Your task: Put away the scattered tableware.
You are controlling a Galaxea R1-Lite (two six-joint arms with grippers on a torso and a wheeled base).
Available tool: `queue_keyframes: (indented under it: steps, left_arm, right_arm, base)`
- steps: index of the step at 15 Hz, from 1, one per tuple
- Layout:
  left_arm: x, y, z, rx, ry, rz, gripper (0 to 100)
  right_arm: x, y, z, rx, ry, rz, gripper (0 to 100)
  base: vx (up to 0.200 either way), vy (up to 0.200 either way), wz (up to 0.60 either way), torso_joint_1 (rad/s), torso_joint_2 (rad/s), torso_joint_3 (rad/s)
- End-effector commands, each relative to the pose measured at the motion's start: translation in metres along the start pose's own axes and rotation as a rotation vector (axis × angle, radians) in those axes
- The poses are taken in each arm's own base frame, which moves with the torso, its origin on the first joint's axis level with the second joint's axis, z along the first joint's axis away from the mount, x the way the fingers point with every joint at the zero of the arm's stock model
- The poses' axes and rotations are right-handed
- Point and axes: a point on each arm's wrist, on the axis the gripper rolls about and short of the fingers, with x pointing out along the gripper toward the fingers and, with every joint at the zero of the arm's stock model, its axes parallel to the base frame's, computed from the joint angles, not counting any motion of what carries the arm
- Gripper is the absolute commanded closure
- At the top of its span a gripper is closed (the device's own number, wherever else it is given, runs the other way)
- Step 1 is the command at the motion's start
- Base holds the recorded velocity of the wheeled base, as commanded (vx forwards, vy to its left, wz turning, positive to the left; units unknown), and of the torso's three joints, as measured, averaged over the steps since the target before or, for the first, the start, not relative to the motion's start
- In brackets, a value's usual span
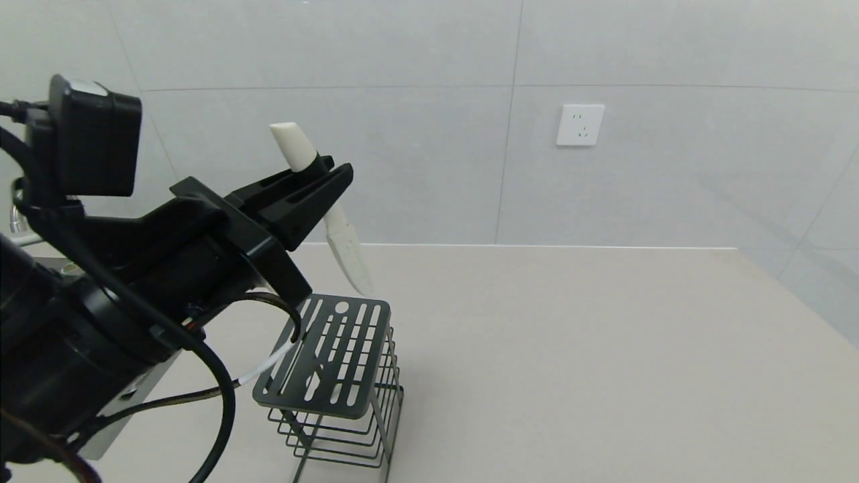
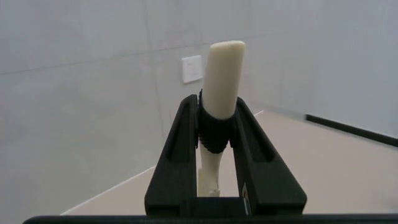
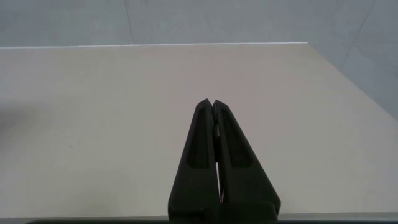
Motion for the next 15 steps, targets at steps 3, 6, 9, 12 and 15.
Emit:
queue_keyframes:
  steps: [3, 6, 9, 12, 15]
  left_arm:
    - [-0.002, -0.027, -0.001, -0.032, 0.052, 0.065, 100]
    - [0.005, -0.027, -0.001, -0.03, 0.052, 0.077, 100]
    - [0.011, -0.025, -0.012, -0.014, 0.089, 0.12, 100]
    - [0.015, -0.024, -0.016, -0.006, 0.105, 0.144, 100]
    - [0.017, -0.024, -0.017, 0.018, 0.115, 0.182, 100]
  right_arm:
    - [0.0, 0.0, 0.0, -0.001, 0.003, 0.001, 100]
    - [0.0, 0.0, 0.0, -0.001, 0.002, 0.001, 100]
    - [0.0, 0.0, 0.0, -0.002, 0.003, 0.002, 100]
    - [0.0, 0.0, 0.0, -0.002, 0.003, 0.002, 100]
    - [0.0, 0.0, 0.0, -0.001, 0.0, 0.002, 100]
  base:
    - [0.0, 0.0, 0.0, 0.0, 0.0, 0.0]
    - [0.0, 0.0, 0.0, 0.0, 0.0, 0.0]
    - [0.0, 0.0, 0.0, 0.0, 0.0, 0.0]
    - [0.0, 0.0, 0.0, 0.0, 0.0, 0.0]
    - [0.0, 0.0, 0.0, 0.0, 0.0, 0.0]
